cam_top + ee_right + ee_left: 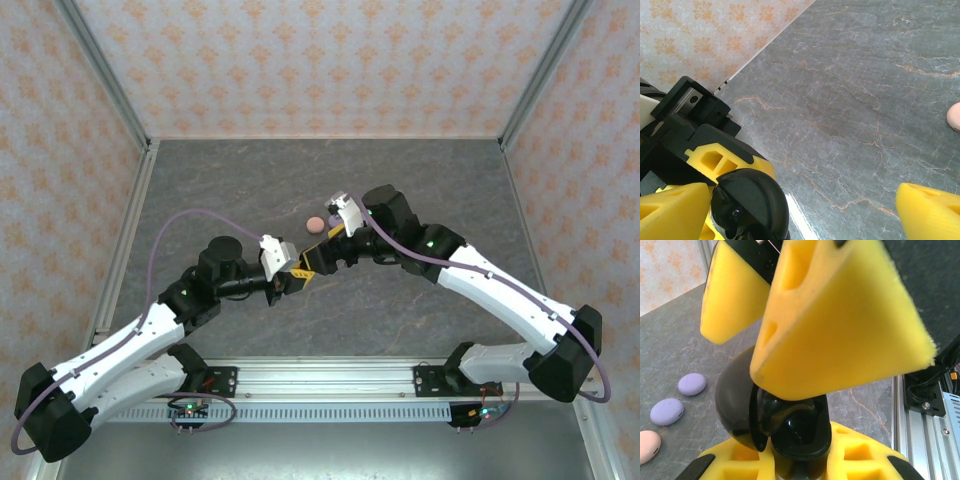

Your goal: Insert the wireless bluetooth earbuds into the charging case

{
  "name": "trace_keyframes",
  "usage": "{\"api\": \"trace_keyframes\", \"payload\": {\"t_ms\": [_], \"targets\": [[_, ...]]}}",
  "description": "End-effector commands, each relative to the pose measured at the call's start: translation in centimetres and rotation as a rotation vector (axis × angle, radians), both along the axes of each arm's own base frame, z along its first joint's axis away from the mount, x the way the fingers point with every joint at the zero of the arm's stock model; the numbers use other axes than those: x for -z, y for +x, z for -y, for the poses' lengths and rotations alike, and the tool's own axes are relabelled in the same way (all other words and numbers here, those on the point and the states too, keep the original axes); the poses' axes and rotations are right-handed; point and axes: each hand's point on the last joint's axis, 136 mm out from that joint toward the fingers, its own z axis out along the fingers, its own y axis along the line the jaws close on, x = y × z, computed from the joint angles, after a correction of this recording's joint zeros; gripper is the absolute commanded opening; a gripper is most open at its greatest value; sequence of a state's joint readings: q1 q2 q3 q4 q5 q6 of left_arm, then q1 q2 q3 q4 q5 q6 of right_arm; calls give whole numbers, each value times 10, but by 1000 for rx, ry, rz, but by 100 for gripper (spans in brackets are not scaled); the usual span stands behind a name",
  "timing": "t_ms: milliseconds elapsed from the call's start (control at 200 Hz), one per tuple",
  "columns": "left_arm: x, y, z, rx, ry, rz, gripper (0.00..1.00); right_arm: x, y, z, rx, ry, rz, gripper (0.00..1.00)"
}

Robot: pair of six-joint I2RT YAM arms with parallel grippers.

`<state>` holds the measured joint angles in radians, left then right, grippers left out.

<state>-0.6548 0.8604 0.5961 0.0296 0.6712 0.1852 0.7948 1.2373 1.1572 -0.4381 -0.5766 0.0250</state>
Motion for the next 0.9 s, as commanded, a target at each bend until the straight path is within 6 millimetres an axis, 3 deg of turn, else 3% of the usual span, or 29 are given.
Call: {"api": "trace_keyframes", "payload": {"t_ms": [0, 400, 661, 896], "targets": [[-18, 2, 2, -3, -14, 52, 0, 6, -3, 5, -2, -28, -11, 96], [-18, 6, 0, -28, -14, 55, 0, 13, -9, 11, -4, -51, -27, 96], [-16, 7, 0, -31, -12, 50, 0, -16, -9, 4, -13, 47, 12, 99], [-17, 6, 1, -29, -20, 48, 0, -18, 0, 9, 38, 28, 28, 100]]}}
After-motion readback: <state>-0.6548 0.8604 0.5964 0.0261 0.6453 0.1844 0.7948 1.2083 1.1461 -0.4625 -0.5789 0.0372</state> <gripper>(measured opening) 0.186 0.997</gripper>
